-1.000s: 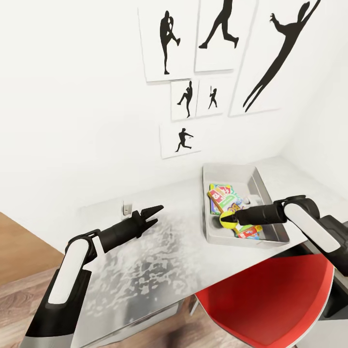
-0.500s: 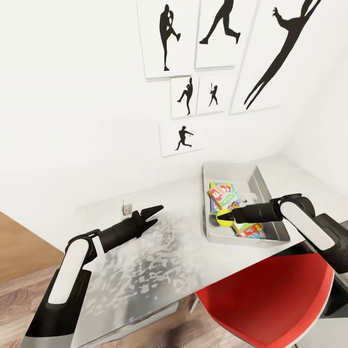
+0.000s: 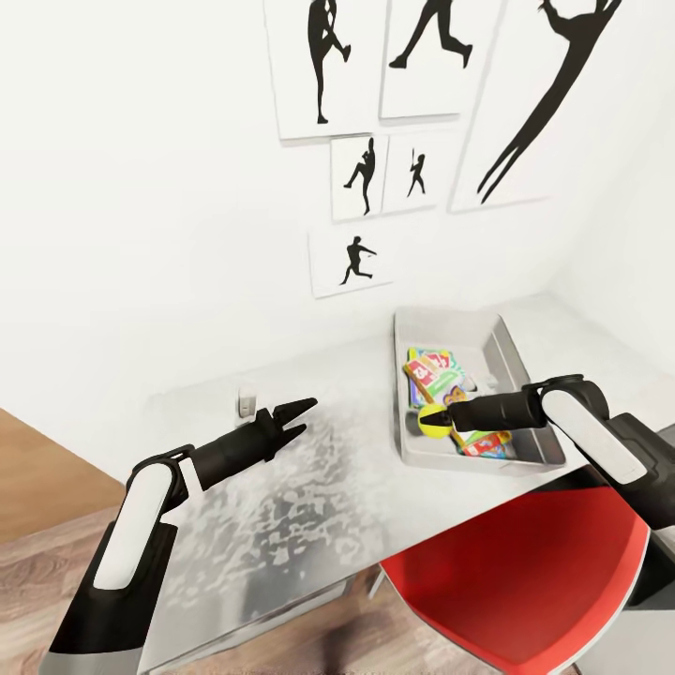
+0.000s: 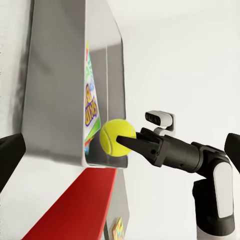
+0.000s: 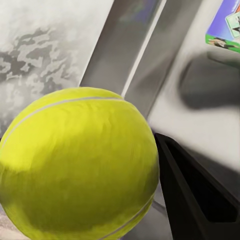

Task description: Put all the toys in the child's room - the three board games (two on the bed and one on the table), the two jigsaw puzzles on the table, and the tennis ball on the table - inside the toy box on the table in the child's room.

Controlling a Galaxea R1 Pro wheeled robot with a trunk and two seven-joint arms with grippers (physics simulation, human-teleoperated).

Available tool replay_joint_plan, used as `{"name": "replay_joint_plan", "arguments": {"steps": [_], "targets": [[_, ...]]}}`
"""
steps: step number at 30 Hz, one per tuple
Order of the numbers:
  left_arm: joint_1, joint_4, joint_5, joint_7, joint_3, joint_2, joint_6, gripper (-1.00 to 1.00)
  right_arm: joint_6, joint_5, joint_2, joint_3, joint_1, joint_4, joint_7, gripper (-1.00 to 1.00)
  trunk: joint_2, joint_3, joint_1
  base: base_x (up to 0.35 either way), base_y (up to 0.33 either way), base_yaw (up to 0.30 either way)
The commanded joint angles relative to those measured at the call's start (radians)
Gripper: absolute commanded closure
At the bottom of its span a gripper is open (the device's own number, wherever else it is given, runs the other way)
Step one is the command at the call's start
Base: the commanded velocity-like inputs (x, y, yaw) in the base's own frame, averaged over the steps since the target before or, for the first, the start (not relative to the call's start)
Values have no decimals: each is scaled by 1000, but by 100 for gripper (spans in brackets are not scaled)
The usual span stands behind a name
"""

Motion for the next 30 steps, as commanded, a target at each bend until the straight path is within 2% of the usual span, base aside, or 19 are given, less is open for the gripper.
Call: {"name": "replay_joint_plan", "arguments": {"steps": [1, 9, 23, 30], "targets": [[-1, 0, 0, -1, 1, 0, 4, -100, 2, 4, -1, 1, -1, 0, 4, 100, -2, -3, 1, 0, 0, 0], [-1, 0, 0, -2, 1, 0, 4, -100, 2, 3, -2, -1, -2, 0, 4, 100, -2, -13, 1, 0, 0, 0], [-1, 0, 0, -1, 1, 0, 4, -100, 2, 3, -9, -4, -2, 0, 4, 100, -2, -16, 1, 0, 0, 0], [-1, 0, 0, -1, 1, 0, 4, -100, 2, 3, -8, -21, -2, 0, 4, 100, -2, -20, 1, 0, 0, 0]]}}
